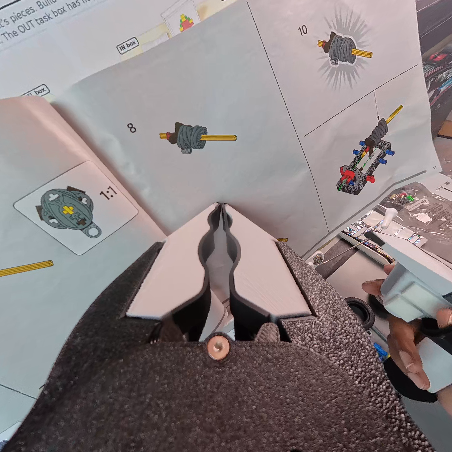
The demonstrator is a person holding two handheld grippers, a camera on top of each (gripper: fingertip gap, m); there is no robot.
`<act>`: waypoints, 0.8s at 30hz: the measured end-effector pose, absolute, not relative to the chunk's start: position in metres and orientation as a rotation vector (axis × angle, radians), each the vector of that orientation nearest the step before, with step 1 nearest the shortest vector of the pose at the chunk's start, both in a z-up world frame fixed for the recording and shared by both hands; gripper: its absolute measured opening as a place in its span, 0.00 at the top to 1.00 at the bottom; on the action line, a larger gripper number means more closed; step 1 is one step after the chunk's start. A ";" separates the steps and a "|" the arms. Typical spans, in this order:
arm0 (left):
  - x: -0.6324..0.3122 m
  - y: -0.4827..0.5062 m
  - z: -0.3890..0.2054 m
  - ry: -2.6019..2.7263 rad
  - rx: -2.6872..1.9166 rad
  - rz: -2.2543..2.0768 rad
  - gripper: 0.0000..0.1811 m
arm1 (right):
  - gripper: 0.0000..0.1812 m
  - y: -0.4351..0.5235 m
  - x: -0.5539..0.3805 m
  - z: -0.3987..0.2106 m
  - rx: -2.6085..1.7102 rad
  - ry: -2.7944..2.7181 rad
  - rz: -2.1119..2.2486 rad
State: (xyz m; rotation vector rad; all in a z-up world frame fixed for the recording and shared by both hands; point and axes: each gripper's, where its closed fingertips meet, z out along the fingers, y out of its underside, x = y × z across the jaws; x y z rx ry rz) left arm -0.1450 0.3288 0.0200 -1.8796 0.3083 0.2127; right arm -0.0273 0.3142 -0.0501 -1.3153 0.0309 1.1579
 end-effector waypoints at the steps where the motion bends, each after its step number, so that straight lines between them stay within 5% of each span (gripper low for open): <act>1: -0.145 0.329 0.020 0.307 -1.881 0.218 0.99 | 0.99 0.313 -0.027 -0.045 -1.306 0.002 1.105; 11: -0.143 0.326 0.020 0.309 -1.878 0.189 0.98 | 1.00 0.304 -0.089 0.003 -1.191 -0.695 0.598; 16: -0.143 0.323 0.021 0.337 -1.880 0.095 0.99 | 1.00 0.282 -0.136 -0.033 -0.927 -1.320 0.088; 24: -0.157 0.305 0.024 0.375 -1.885 0.057 0.91 | 0.99 0.277 -0.136 -0.041 -0.924 -1.410 0.034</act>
